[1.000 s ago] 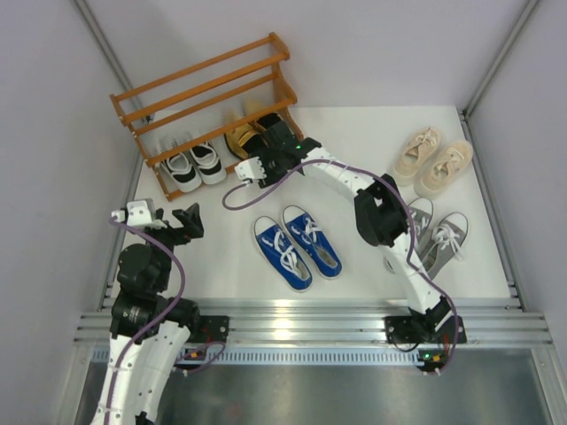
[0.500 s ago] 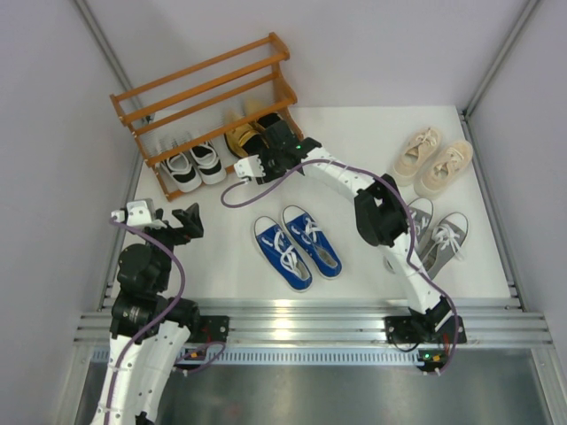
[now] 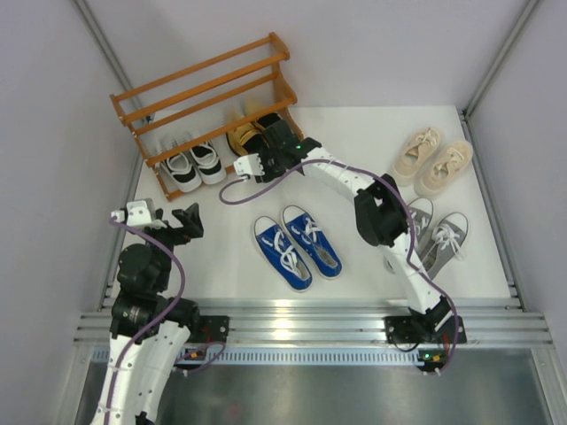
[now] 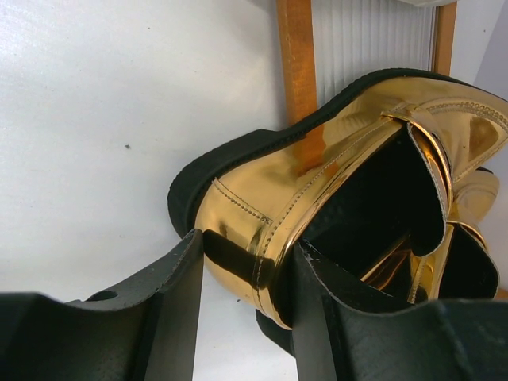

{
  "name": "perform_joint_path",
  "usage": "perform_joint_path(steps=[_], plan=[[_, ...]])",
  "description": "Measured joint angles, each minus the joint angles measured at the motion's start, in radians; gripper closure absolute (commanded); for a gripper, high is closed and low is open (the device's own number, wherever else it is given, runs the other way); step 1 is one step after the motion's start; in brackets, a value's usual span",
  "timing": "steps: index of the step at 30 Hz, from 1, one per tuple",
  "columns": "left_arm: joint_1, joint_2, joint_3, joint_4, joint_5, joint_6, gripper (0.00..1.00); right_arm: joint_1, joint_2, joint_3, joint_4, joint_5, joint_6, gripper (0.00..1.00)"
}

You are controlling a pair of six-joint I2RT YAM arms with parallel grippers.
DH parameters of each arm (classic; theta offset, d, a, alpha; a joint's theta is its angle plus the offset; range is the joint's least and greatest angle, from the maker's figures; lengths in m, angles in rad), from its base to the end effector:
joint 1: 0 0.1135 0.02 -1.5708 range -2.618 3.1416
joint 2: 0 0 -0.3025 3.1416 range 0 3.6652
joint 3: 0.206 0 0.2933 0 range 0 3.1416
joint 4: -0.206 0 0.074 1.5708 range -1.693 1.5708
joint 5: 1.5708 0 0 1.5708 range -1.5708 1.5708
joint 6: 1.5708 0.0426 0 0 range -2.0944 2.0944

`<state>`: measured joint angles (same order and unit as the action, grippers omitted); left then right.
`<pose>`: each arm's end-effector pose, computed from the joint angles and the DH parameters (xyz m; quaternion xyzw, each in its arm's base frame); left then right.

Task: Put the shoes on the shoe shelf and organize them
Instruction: Place the shoe at the shoe shelf.

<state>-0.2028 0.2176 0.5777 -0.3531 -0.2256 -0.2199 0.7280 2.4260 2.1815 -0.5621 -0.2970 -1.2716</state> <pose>0.0878 -0.0083 0.3369 -0.0858 0.6994 -0.0704 0.7060 0.4551 0.4224 0.2178 -0.8019 0.4496 0.0332 0.3921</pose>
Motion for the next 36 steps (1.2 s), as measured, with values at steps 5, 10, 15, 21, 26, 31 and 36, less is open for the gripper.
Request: perform_joint_path(steps=[5,10,15,21,26,31,36], plan=[[0.0,0.0,0.0,0.0,0.0,0.0,0.02,0.0,-0.001,0.0,0.0,0.0,0.001,0.76],[0.0,-0.002,0.0,0.0,0.0,0.0,0.02,0.0,-0.001,0.0,0.001,0.0,0.001,0.76],[0.0,-0.008,0.0,0.0,0.0,0.0,0.02,0.0,-0.001,0.001,0.001,0.002,0.001,0.76],[0.0,-0.009,0.0,0.0,0.0,0.0,0.02,0.0,-0.002,0.001,0.001,0.004,0.001,0.76],[0.0,-0.012,0.0,0.0,0.0,0.0,0.02,0.0,-0.002,0.001,0.001,0.004,0.001,0.76],[0.0,-0.012,0.0,0.0,0.0,0.0,0.02,0.0,-0.003,0.006,0.0,0.008,0.0,0.76],[0.0,-0.012,0.0,0.0,0.0,0.0,0.02,0.0,-0.003,0.014,-0.003,0.007,0.001,0.76]])
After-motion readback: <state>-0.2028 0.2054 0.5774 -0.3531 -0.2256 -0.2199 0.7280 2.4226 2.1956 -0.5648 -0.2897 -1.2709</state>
